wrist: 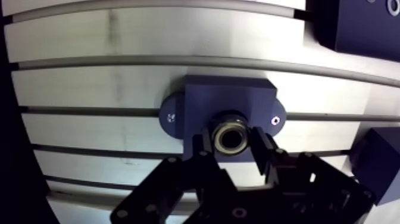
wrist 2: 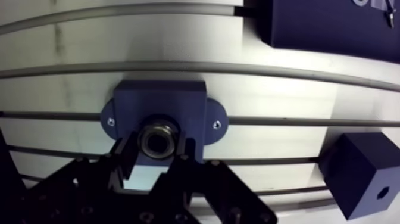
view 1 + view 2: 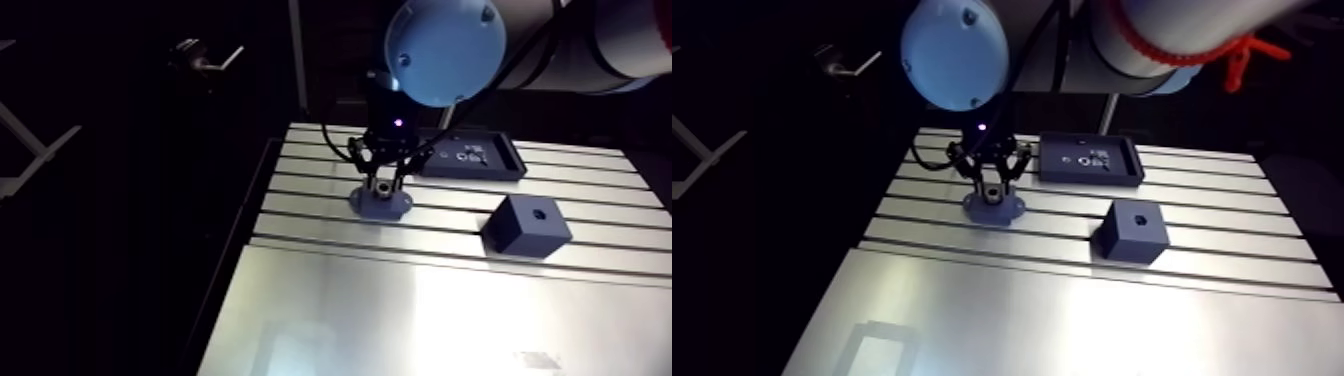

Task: Pick up the bearing and press it into the housing until flush.

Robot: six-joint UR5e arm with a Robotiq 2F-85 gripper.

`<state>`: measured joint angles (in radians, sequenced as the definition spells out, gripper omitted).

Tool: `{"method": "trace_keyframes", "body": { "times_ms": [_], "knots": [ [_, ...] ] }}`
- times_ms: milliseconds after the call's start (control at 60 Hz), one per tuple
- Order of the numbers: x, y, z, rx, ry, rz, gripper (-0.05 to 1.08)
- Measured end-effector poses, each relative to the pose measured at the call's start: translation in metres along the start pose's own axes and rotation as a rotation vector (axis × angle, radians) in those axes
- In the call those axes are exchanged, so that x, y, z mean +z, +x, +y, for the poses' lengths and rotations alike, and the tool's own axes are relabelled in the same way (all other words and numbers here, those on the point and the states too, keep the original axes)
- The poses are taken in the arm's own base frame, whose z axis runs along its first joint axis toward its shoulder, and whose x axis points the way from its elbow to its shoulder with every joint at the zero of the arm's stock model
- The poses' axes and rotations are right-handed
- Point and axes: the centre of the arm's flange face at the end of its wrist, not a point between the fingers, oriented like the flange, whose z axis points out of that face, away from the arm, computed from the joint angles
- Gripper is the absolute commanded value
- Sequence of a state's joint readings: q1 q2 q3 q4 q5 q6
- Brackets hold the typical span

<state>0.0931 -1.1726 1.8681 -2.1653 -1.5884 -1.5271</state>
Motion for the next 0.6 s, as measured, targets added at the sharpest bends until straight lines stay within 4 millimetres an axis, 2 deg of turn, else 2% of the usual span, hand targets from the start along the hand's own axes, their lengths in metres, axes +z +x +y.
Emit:
{"method": "trace_keyframes", "body": {
  "times_ms": [600],
  "knots": [
    [0.0049, 0.0022, 0.0000, -0.002, 0.000, -0.008, 0.60]
  ]
}}
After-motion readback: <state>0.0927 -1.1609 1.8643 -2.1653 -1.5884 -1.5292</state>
